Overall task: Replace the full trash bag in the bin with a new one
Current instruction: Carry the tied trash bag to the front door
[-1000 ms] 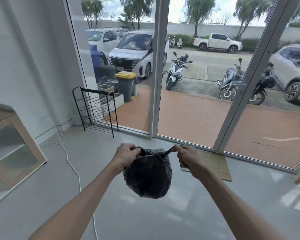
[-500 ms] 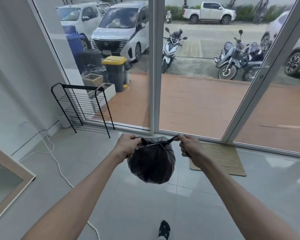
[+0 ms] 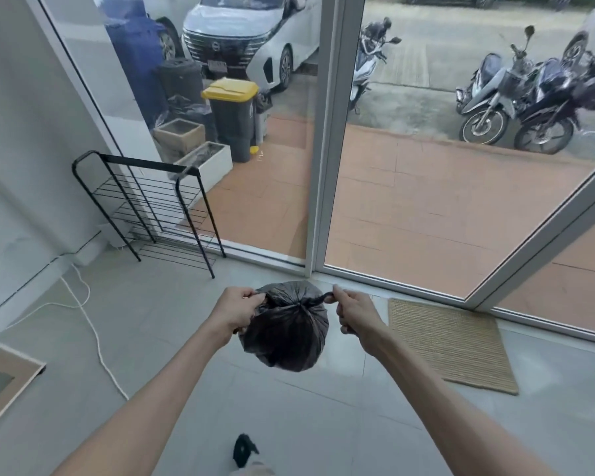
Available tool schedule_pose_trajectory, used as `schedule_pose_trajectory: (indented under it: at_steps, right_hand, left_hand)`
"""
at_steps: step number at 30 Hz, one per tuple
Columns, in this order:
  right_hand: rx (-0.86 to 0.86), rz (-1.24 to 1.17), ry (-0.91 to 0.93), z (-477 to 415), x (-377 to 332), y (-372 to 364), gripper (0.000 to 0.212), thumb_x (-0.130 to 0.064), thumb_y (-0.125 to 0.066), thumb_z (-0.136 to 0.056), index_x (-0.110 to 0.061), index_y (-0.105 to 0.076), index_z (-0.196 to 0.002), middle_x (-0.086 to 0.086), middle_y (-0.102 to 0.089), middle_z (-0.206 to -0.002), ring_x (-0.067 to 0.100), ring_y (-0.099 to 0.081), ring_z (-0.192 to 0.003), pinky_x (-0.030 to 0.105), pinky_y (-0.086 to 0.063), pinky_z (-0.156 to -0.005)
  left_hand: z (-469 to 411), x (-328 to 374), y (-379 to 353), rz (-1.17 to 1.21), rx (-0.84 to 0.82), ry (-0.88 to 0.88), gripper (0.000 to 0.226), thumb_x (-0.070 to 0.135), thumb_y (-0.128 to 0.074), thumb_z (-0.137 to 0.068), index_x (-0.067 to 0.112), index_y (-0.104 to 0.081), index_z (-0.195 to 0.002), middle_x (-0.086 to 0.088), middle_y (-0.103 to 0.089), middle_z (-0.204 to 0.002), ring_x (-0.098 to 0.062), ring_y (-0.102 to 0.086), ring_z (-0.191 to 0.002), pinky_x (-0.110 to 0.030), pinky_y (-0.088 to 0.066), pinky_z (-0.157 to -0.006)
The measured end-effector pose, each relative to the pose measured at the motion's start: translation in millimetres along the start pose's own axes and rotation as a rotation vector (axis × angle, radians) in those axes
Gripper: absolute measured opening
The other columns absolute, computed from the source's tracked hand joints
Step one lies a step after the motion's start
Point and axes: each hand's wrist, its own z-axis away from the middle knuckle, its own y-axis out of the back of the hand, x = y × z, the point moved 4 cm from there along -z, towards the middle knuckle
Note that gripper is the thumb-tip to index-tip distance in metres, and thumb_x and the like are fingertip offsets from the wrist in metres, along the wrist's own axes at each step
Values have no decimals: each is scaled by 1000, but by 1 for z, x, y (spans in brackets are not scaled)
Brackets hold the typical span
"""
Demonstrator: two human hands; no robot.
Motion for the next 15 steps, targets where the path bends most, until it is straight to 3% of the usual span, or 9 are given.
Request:
schedule_pose_trajectory:
  at_steps: [9, 15]
  right_hand:
    - [69, -4, -84, -129, -47, -44, 39, -36, -49, -103, -9, -70, -85, -8, -33, -48, 8, -28, -39, 22, -28, -42]
    - [135, -30, -175, -196, -56, -63, 36, -33, -50, -102, -7, -70, -89, -10, -37, -46, 9, -28, -41, 22, -28, -41]
  left_hand:
    - [-169, 14, 25, 52, -82, 44, 21, 13, -56, -99, 7, -60, -79, -4, -40, -55, -12, -30, -36, -18, -24, -37]
    - [-250, 19, 29, 48, -133, 95, 19, 11, -57, -97, -4, -65, -87, -5, -42, -54, -14, -31, -35, -20, -25, -39]
